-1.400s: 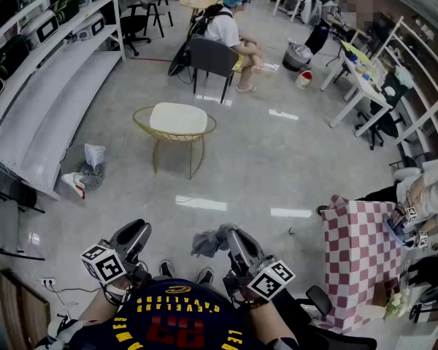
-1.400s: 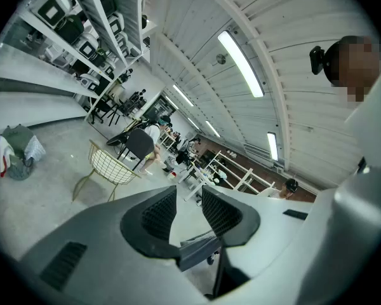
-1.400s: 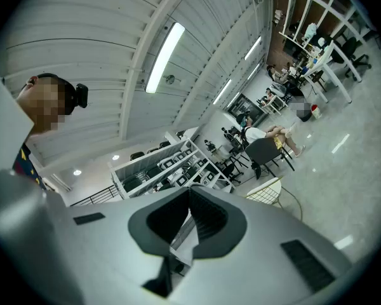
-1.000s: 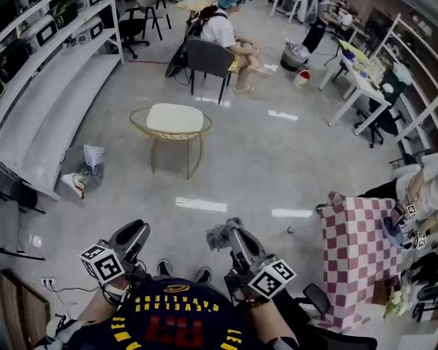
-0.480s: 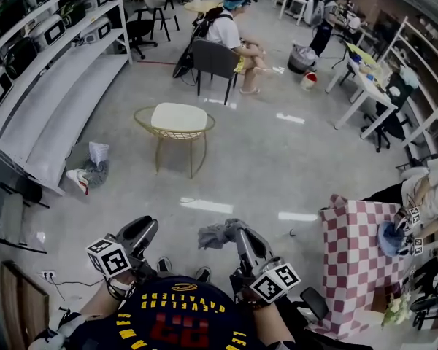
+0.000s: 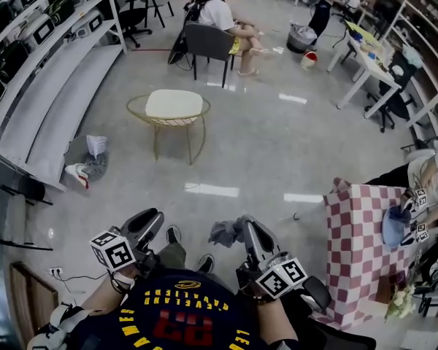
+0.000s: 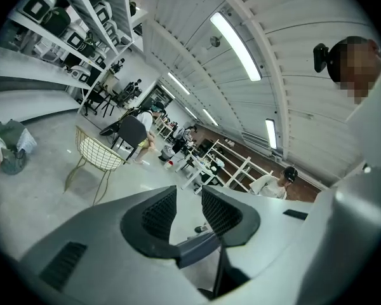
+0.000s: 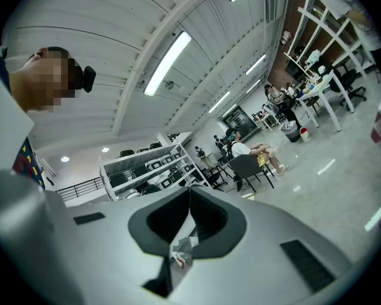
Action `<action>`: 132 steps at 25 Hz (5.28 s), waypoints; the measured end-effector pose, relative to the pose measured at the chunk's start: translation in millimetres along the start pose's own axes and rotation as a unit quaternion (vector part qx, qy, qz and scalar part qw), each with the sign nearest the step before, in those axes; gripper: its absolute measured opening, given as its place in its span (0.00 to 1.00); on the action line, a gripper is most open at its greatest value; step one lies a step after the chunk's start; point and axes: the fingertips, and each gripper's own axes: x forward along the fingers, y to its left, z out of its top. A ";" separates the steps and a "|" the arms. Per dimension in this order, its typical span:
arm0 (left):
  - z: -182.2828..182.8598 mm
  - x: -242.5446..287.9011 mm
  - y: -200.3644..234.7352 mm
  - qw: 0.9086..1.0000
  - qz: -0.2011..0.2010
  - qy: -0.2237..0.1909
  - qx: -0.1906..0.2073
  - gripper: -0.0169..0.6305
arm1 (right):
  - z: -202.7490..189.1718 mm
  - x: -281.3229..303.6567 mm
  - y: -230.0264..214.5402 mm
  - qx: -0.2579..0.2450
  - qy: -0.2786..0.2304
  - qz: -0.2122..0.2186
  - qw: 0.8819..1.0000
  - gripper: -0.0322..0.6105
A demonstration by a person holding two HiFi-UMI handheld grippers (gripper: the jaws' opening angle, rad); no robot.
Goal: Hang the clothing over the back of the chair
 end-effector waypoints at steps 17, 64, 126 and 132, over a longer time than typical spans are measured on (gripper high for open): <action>123.7 90.8 111.5 0.998 -0.055 0.004 -0.013 0.23 | 39.8 126.9 -57.5 -0.003 -0.030 -0.122 0.992 0.08; 302.5 233.4 276.5 0.985 0.108 -0.117 -0.065 0.23 | 181.8 504.1 -208.1 -0.028 0.029 0.026 0.999 0.08; 384.6 58.6 431.5 0.912 0.274 -0.265 -0.149 0.23 | -68.4 753.6 55.8 -0.030 0.309 0.342 0.887 0.08; 357.5 50.9 419.3 0.895 0.314 -0.272 -0.161 0.23 | -103.5 721.0 81.8 -0.008 0.361 0.402 0.841 0.08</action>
